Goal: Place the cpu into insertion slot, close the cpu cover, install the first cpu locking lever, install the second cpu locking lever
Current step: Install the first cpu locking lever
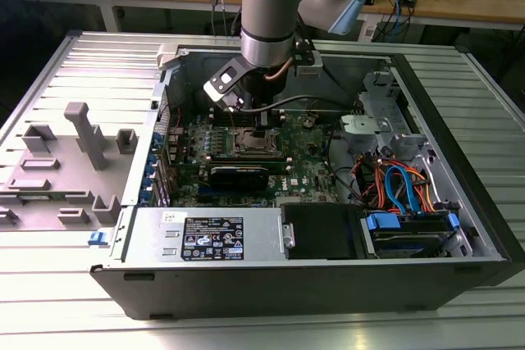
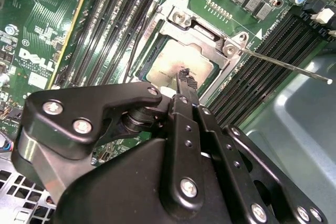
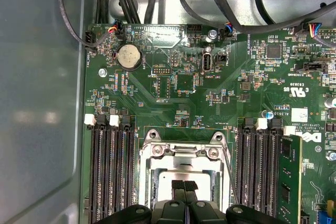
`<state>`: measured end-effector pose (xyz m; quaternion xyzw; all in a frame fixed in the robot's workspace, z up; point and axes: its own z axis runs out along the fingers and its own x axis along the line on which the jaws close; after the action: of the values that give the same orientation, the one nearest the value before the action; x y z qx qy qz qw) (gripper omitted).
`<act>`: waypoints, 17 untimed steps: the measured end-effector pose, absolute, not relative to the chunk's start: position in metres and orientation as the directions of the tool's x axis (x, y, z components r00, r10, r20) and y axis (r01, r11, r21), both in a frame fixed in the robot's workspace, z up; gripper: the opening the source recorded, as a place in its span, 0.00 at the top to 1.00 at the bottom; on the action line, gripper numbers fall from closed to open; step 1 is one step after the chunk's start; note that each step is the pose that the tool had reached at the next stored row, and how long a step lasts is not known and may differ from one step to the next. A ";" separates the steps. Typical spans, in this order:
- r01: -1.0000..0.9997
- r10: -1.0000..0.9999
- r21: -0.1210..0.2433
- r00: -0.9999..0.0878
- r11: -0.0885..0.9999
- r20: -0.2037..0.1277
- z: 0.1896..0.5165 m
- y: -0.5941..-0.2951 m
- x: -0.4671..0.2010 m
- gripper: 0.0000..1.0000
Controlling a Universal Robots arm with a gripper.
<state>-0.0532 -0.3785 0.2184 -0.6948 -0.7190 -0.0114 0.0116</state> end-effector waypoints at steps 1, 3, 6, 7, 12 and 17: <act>0.999 0.999 0.000 -0.034 0.034 0.033 0.218 -0.378 -0.053 0.89; 0.999 0.999 0.000 -0.034 0.034 0.033 0.219 -0.379 -0.053 0.89; 0.999 0.999 0.000 -0.034 0.034 0.033 0.220 -0.379 -0.053 0.89; 0.999 0.999 0.000 -0.034 0.034 0.033 0.221 -0.379 -0.053 0.89; 0.999 0.999 0.000 -0.034 0.034 0.033 0.224 -0.378 -0.053 0.89; 0.999 0.999 0.000 -0.034 0.034 0.033 0.226 -0.378 -0.053 0.89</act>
<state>-0.0532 -0.3785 0.2257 -0.6948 -0.7190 -0.0114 0.0116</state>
